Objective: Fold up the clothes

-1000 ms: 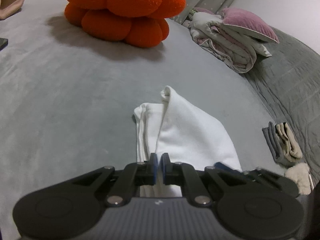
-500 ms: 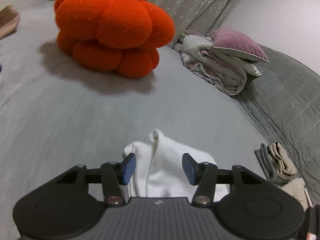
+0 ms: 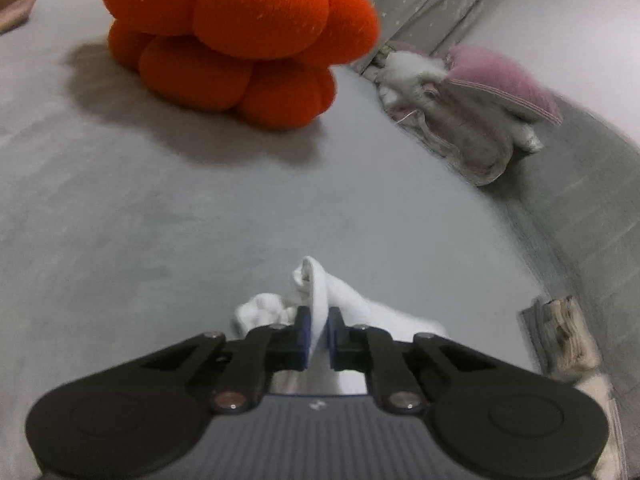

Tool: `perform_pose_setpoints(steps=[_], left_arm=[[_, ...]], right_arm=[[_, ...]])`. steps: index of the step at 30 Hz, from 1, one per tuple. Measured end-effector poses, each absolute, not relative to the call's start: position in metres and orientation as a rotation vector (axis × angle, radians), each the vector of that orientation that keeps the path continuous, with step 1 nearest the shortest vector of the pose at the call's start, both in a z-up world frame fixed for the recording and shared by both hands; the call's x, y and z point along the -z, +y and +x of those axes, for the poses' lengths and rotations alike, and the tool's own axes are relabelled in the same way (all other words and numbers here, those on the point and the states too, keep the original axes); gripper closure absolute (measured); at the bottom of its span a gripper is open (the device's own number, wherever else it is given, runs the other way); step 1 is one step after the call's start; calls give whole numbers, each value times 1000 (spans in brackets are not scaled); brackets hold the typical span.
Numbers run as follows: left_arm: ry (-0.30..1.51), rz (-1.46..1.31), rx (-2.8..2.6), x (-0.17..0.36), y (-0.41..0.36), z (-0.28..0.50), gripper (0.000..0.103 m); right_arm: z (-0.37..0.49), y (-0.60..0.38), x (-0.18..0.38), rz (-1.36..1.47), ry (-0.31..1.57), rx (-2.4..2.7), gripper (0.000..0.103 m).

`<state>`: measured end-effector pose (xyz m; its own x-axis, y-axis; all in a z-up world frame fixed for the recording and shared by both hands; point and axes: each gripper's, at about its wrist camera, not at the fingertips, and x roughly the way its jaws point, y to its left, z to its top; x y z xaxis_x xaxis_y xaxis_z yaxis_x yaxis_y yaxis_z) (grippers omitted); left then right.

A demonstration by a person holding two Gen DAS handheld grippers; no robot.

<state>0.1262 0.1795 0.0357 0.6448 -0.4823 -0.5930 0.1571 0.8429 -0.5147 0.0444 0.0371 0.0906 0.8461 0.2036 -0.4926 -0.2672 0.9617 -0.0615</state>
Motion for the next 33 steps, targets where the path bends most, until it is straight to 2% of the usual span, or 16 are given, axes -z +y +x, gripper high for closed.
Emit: perform_pose_setpoints(steps=[9, 12, 13, 20, 22, 25, 26, 29, 30, 31, 33], left_arm=[[745, -387, 298, -53, 188, 110, 92], [729, -369, 270, -60, 193, 103, 63], [723, -363, 261, -63, 194, 101, 61], [585, -263, 464, -89, 169, 64, 64], [629, -210, 513, -78, 149, 64, 70], [757, -124, 456, -49, 134, 77, 90], [792, -125, 414, -40, 136, 82, 100], [800, -145, 412, -36, 145, 83, 100], [791, -110, 407, -37, 143, 81, 100], [780, -66, 399, -37, 138, 77, 100], [768, -14, 386, -38, 132, 72, 100]], right_arm=[[45, 43, -86, -131, 534, -232, 77], [44, 45, -84, -139, 528, -224, 77], [43, 45, -84, -138, 527, -221, 77], [43, 47, -83, -147, 523, -219, 77], [43, 49, -82, -160, 521, -216, 77], [43, 50, -82, -177, 517, -219, 77], [43, 49, -82, -181, 517, -225, 77], [41, 40, -86, -168, 511, -254, 77], [38, 35, -90, -151, 512, -257, 79], [35, 31, -92, -137, 517, -251, 89], [30, 21, -97, -109, 527, -240, 89]])
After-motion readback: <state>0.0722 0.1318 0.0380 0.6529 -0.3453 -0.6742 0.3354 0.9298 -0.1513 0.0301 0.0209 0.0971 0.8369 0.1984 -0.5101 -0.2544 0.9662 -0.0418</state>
